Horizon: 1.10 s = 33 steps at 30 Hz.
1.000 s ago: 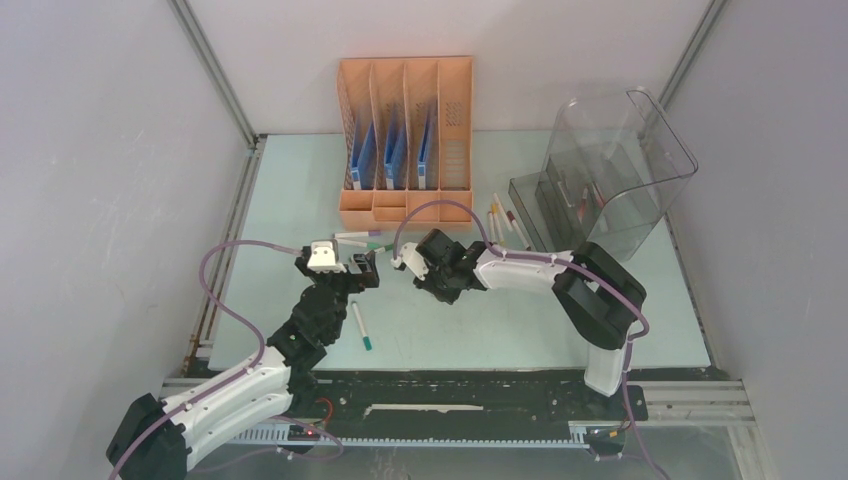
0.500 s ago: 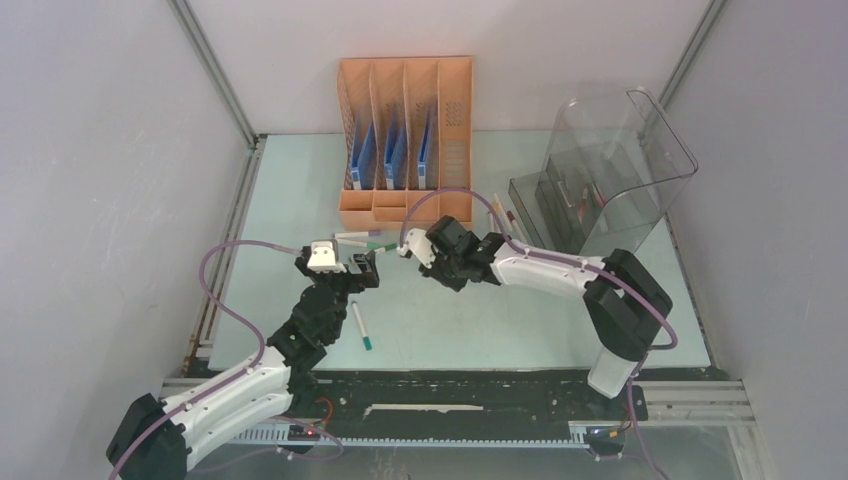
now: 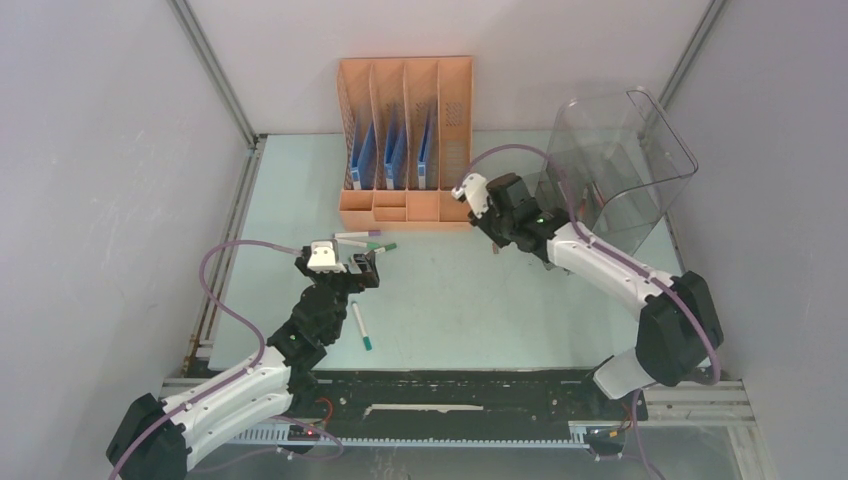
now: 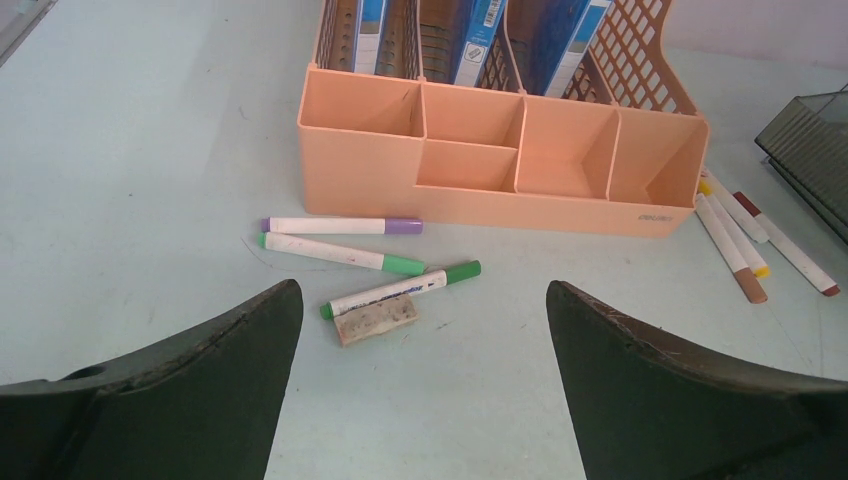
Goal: Organize the desk
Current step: Pick up the stationery from the center of the board, then place the stationery in the drawer.
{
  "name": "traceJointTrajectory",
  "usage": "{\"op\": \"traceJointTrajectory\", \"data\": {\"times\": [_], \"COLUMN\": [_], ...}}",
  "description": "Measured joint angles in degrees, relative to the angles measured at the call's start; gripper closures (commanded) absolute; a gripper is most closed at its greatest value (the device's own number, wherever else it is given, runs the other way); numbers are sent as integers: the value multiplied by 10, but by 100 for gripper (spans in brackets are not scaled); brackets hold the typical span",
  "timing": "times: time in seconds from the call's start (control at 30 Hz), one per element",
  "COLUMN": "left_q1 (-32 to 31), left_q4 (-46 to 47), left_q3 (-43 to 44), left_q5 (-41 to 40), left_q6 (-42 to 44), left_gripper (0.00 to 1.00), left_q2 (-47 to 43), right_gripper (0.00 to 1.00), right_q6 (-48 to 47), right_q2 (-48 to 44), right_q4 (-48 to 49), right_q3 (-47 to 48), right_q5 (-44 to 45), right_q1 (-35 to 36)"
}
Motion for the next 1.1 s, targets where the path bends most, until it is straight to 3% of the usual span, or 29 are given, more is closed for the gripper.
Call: {"op": "traceJointTrajectory", "data": {"times": [0.47, 0.57, 0.7, 0.8, 0.9, 1.1], "left_q1": [0, 0, 0, 0, 0, 0], "left_q4": [0, 0, 0, 0, 0, 0], "left_q3": [0, 0, 0, 0, 0, 0], "left_q5": [0, 0, 0, 0, 0, 0], "left_q6": [0, 0, 0, 0, 0, 0], "left_gripper": [0, 0, 0, 0, 0, 0], "left_q2": [2, 4, 4, 6, 9, 9], "right_gripper": [98, 89, 64, 50, 45, 43], "right_q6": [-20, -24, -29, -30, -33, -34], "right_q2": [-29, -29, -28, -25, -23, -23], "right_q4": [35, 42, 48, 50, 50, 50], "right_q3": [-22, -23, -28, -28, -29, -29], "right_q5": [106, 121, 136, 144, 146, 143], "right_q1": [-93, -102, -112, -118, -119, -119]}}
